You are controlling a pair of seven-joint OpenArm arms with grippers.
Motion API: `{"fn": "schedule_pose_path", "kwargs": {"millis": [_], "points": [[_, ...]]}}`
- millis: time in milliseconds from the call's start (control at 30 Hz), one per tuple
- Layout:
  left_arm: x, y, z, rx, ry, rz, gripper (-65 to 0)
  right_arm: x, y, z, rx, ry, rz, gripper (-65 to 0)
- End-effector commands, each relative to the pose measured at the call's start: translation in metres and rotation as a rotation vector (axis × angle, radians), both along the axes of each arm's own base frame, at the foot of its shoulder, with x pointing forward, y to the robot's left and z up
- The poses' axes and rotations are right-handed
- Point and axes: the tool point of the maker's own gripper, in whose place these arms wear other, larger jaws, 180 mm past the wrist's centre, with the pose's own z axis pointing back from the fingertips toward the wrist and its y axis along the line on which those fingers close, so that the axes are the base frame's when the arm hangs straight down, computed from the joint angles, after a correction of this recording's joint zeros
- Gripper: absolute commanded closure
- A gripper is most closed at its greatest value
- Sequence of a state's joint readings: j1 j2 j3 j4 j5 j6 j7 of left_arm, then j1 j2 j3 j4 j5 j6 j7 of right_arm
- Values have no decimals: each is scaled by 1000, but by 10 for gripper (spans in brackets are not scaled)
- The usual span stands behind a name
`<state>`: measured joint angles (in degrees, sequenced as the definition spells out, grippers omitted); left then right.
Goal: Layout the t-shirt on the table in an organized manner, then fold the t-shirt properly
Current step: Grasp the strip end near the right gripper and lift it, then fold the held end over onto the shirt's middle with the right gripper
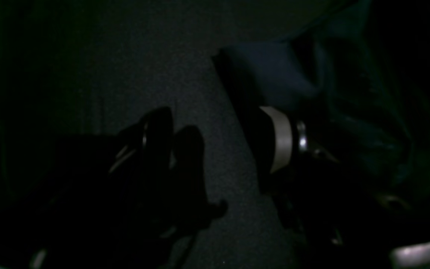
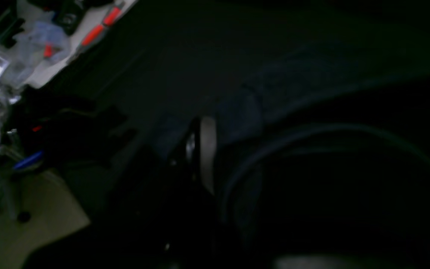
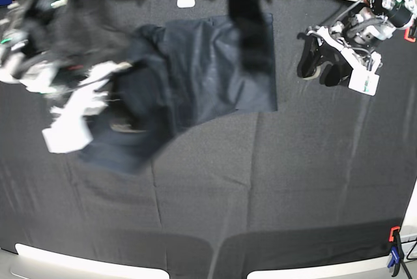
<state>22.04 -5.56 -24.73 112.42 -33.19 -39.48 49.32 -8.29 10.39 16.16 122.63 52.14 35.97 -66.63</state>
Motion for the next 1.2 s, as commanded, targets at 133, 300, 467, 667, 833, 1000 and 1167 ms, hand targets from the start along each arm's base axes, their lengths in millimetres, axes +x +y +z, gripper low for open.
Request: {"fn": "schedule_pose_path", "kwargs": {"millis": [133, 300, 467, 667, 833, 1000, 1167], "points": [[4, -2, 11, -18, -47, -7, -322, -4, 71, -3, 57, 1, 100, 0], [3, -1, 10, -14, -40, -8, -322, -7, 115, -32, -10, 90, 98, 0], [3, 16, 11, 5, -43, 38, -322, -11, 146, -69, -53, 192, 98, 0], [-2, 67, 23, 31, -74, 168, -322, -25, 193, -78, 30, 257, 174, -160], [-13, 106, 35, 85, -84, 218, -322, -52, 227, -54, 146, 241, 342, -241], [-17, 125, 46, 99, -105, 243, -322, -80, 252, -23, 256, 225, 541, -240], [-15, 122, 52, 63, -129, 240, -322, -77, 250, 0, 250, 170, 602, -240]]}}
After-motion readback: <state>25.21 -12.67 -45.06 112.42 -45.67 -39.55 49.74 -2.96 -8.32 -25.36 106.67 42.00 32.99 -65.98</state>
